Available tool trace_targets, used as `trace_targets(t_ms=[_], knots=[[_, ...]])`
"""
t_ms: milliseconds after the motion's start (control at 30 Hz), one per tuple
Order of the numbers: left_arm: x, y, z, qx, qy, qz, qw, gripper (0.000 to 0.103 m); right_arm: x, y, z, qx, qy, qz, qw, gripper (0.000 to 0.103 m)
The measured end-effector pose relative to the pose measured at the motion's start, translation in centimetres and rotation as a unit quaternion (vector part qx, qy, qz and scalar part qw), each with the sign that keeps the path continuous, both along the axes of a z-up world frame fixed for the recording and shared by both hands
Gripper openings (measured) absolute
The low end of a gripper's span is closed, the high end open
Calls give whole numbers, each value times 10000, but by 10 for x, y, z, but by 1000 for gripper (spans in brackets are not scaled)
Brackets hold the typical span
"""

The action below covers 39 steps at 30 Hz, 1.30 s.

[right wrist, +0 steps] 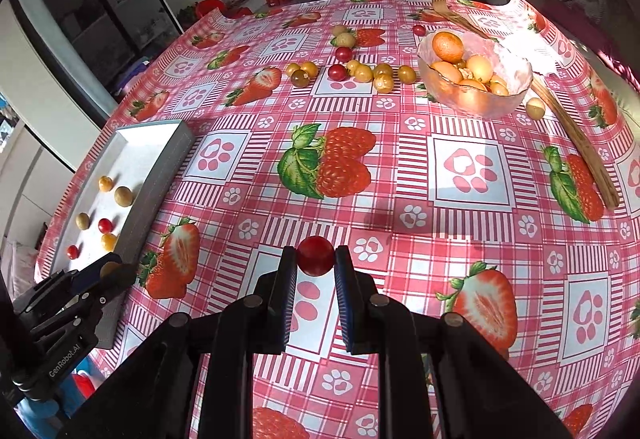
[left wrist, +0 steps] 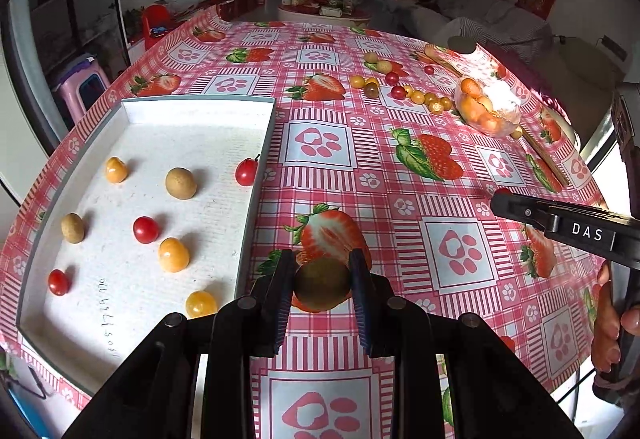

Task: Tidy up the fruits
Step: 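Carry both fruits into the white tray and open both tools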

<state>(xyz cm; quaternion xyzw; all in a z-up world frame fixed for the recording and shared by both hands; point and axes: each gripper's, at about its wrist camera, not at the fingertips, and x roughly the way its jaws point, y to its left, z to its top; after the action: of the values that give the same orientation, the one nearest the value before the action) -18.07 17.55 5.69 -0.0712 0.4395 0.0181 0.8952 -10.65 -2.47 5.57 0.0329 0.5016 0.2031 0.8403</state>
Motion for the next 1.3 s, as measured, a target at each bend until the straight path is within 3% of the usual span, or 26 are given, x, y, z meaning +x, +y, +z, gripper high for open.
trace_targets(t_ms=[733,1067,1300], knots=[[-45,73,16,58,-578,835,9948,29,-28,100,32,-188,-252,864,9958,21],[-50,119,3,-35,-522,1319,9899,29,-30,162,38,-354,-327,1415,9888,21],[-46,146,-15,-54,-250,1524,9880,29,-21,205,34,-400,-245,1758,9833,21]])
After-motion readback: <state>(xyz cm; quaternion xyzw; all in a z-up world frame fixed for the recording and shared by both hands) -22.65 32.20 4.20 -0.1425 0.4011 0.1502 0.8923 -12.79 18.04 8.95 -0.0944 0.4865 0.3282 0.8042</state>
